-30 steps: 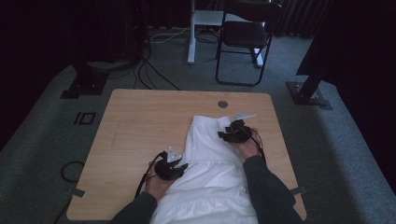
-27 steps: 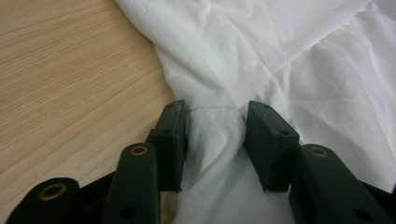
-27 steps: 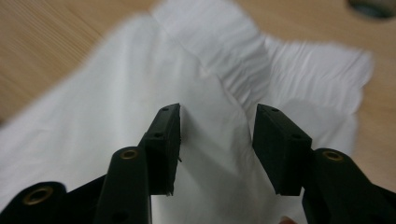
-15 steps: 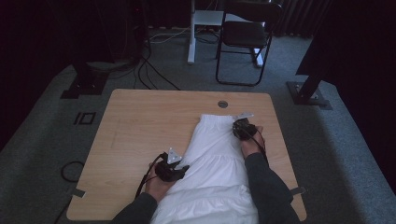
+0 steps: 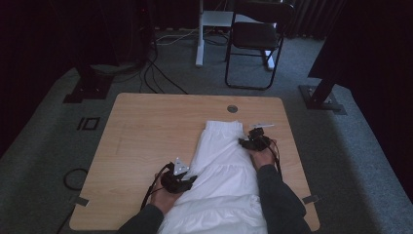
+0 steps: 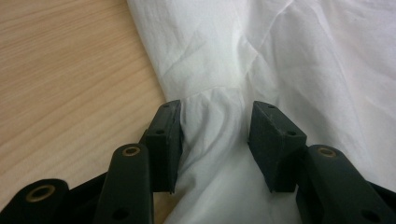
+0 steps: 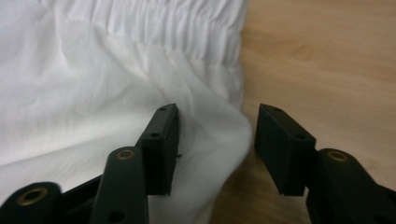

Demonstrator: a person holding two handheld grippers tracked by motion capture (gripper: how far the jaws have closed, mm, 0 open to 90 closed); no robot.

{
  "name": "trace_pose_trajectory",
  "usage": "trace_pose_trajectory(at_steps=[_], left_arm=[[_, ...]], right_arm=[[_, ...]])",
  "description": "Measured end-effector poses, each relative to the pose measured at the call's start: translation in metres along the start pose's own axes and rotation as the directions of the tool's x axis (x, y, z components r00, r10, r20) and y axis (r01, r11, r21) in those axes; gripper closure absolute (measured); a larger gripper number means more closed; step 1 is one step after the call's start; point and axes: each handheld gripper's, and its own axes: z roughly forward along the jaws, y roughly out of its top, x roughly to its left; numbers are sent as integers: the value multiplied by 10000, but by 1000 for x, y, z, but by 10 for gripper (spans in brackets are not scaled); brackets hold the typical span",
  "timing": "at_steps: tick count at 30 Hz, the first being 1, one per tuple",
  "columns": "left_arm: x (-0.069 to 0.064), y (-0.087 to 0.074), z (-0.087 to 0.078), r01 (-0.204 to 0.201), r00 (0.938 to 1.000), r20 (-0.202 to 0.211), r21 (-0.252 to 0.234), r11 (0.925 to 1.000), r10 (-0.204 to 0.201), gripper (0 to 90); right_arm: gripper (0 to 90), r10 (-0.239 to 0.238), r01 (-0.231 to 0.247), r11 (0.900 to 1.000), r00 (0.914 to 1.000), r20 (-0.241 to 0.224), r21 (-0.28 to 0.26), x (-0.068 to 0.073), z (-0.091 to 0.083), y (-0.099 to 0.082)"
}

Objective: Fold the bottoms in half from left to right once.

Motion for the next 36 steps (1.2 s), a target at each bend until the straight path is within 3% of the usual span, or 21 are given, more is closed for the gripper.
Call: trace_pose_trajectory(at_steps=[4,7,10,13,16,18,20,24,30,36], left_arm=[[-5,-8,-8,7,10000,16,-41,10000,-6,544],[-10,-14,-14,35,10000,85,-37,10000,-34,543],[-9,-12,-20,34,9999,137,331,9994,-38,512],[3,6,-29,110,9992,-383,-211,9997,-118,476],[20,38,-29,330,9987,-370,-679,9971,-356,421],[28,60,-18,172,9982,-552,-879,9960,-221,403],[37,81,-1,368,9986,-338,-977,9945,-403,384],[49,106,37,679,9959,-546,-774,9947,-723,366],[56,106,80,1102,9920,-607,-117,9938,-1107,359],[58,105,98,1158,9906,-750,177,9931,-1141,342]], right_arm=[[553,-670,672,9977,9976,173,-80,17,-3,-7],[558,-661,665,9977,9975,233,-165,25,-6,-13],[576,-700,704,9972,9974,162,-260,29,-8,-16],[581,-786,787,9968,9969,87,-107,28,-8,-14],[583,-780,780,9969,9969,59,-33,28,-8,-13],[584,-765,766,9970,9970,65,-55,28,-8,-13],[584,-759,759,9971,9971,63,-76,28,-8,-14],[585,-774,774,9970,9970,28,-91,28,-8,-14],[584,-829,828,9965,9966,-31,-120,27,-8,-14],[585,-805,804,9966,9967,-42,-165,27,-8,-15]])
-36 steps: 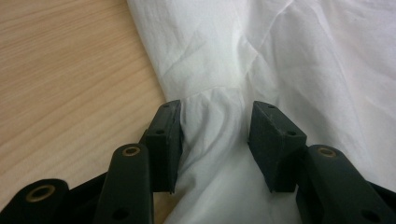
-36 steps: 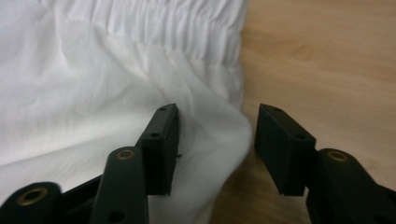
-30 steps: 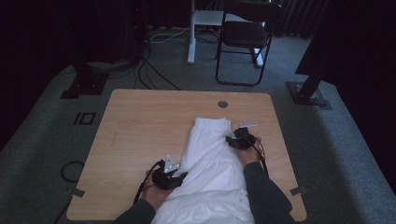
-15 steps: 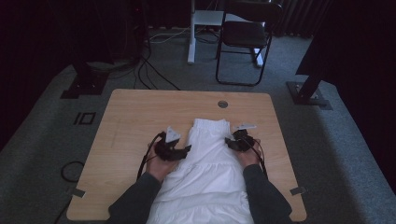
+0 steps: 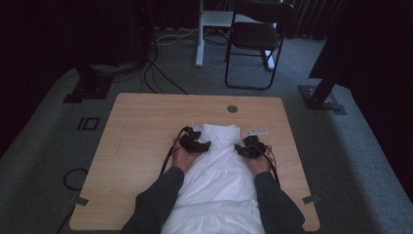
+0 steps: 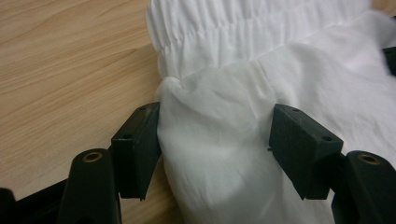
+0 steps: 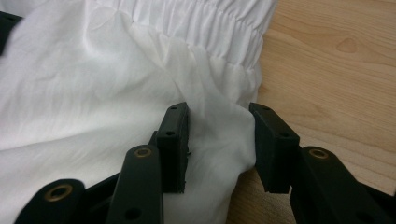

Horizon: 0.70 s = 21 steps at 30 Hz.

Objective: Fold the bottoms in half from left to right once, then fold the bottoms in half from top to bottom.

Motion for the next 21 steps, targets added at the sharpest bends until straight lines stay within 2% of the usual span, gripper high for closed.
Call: trace_pose_trajectory(at_steps=[3,7,9,10,12,15,17,18,20,21], left_arm=[[3,-2,4,249,9997,67,19,9997,-249,339],[4,-3,6,113,9998,189,-67,9999,-111,319],[4,-3,5,224,9995,232,-56,9997,-223,321],[5,-2,1,423,9983,417,-248,9988,-412,321],[4,1,-4,575,9959,725,-561,9968,-534,325],[0,3,-4,600,9939,968,-737,9955,-527,324],[-3,2,1,386,9969,705,-417,9984,-356,323],[-3,0,5,365,9984,435,-231,9991,-354,323],[0,-2,7,598,9979,267,-172,9981,-593,321],[1,-2,7,463,9989,53,-130,9988,-462,319]], right_arm=[[584,-13,13,10000,10000,-5,-6,0,0,0],[576,-66,68,9999,9998,-165,96,-2,0,1],[568,-76,81,9998,9996,-258,197,-3,0,3],[563,-105,114,9995,9995,-306,296,-3,0,4],[558,-166,176,9991,9995,-263,385,-3,0,5],[556,-161,170,9994,9995,-265,310,-3,1,5],[556,-161,169,9994,9995,-255,299,-3,1,4],[556,-161,169,9994,9995,-261,304,-3,1,5],[556,-169,178,9993,9995,-268,330,-3,1,5],[556,-163,173,9991,9995,-265,375,-3,1,5]])
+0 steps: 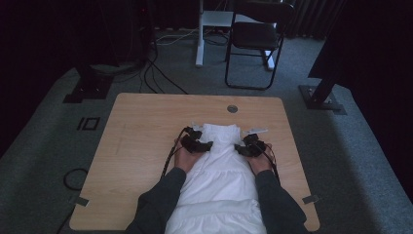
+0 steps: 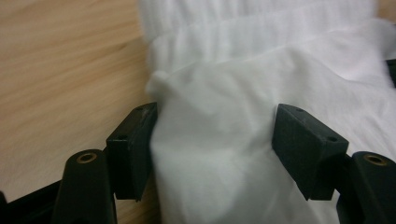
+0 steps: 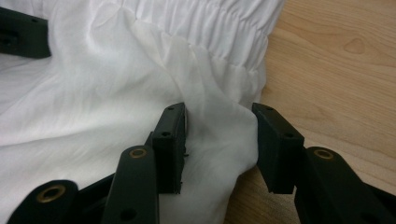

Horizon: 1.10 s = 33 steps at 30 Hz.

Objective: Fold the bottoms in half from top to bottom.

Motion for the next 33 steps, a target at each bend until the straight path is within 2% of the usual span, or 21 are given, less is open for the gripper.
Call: trace_pose_trajectory(at_steps=[2,4,5,7,8,10,11,13,17,19,20,22,24,27,30,31,32,33], left_arm=[[0,0,-1,-228,9997,-121,-17,9997,228,319],[0,1,-4,-361,9990,-261,-184,9992,356,319],[1,1,-5,-355,9990,-266,-260,9990,348,319],[2,1,-7,-281,9989,-379,-555,9981,260,317],[2,1,-7,-212,9993,-327,-534,9984,194,317],[4,-1,-4,-137,9986,-511,-265,9996,123,290],[5,-2,-3,-58,9991,-420,-125,9999,53,287],[5,-3,-2,-193,9989,-419,-41,9998,191,275],[2,0,-3,-205,9984,-519,359,9991,223,282],[2,0,-3,-205,9984,-519,359,9991,223,304],[-3,2,-7,-187,9991,-368,698,9974,213,452],[-3,3,-9,-57,9995,-290,819,9966,81,594],[1,3,-9,200,9998,11,776,9968,-201,714],[6,5,-9,339,9988,329,793,9963,-366,806],[12,14,-16,-82,9992,392,540,9985,61,832],[12,14,-16,-82,9992,392,540,9985,61,835],[15,31,-27,-251,9987,439,27,9997,250,837],[16,42,-34,-342,9985,413,-291,9990,353,838]], right_arm=[[521,14,-15,9998,10000,28,216,0,0,3],[505,163,-178,9987,9994,311,472,-1,0,7],[491,171,-183,9994,9992,364,305,-1,-1,9],[408,111,-113,9999,9995,300,81,1,1,12],[376,92,-93,9999,9996,252,42,2,2,13],[303,258,-259,9996,9996,100,87,3,9,14],[272,402,-408,9988,9990,215,263,2,13,14],[272,428,-438,9988,9981,432,214,3,15,14],[374,140,-143,9998,9995,293,118,10,14,13],[374,138,-140,9999,9995,279,98,12,14,13],[558,56,-57,9999,9999,119,139,15,12,14],[719,-19,23,9998,9998,-182,218,19,12,16],[819,22,-10,9997,9989,-476,241,21,13,16],[841,134,-115,9996,9973,-721,260,19,15,19],[845,156,-147,9998,9976,-679,138,12,13,26],[845,157,-159,9999,9974,-700,-24,10,9,30],[846,71,-84,9998,9978,-656,-196,8,4,37],[846,-117,98,9992,9986,-518,-377,7,-2,45]])
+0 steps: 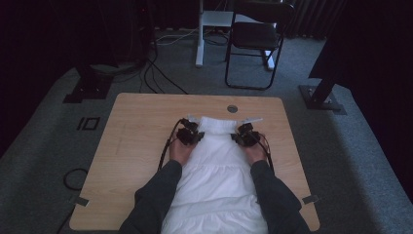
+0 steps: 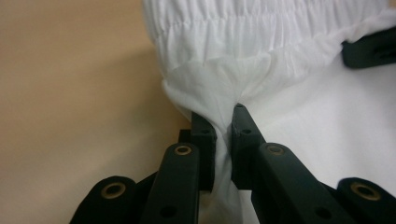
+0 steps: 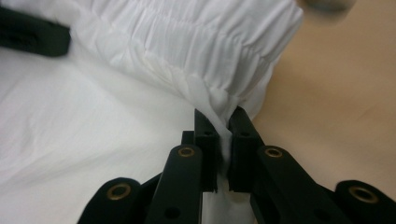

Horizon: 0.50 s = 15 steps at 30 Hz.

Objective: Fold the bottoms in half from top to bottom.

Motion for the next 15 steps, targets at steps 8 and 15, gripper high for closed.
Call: trace_pose_trajectory(at_steps=[8,15], left_arm=[[-2,86,-57,-1150,9930,-478,-1964,9738,1076,839],[-8,117,-87,-1716,9850,-549,-2224,9597,1634,838]], right_arm=[[846,-1012,1295,9650,9861,1317,-2282,-5,-69,84],[844,-908,1144,9490,9915,926,-2939,-8,-102,106]])
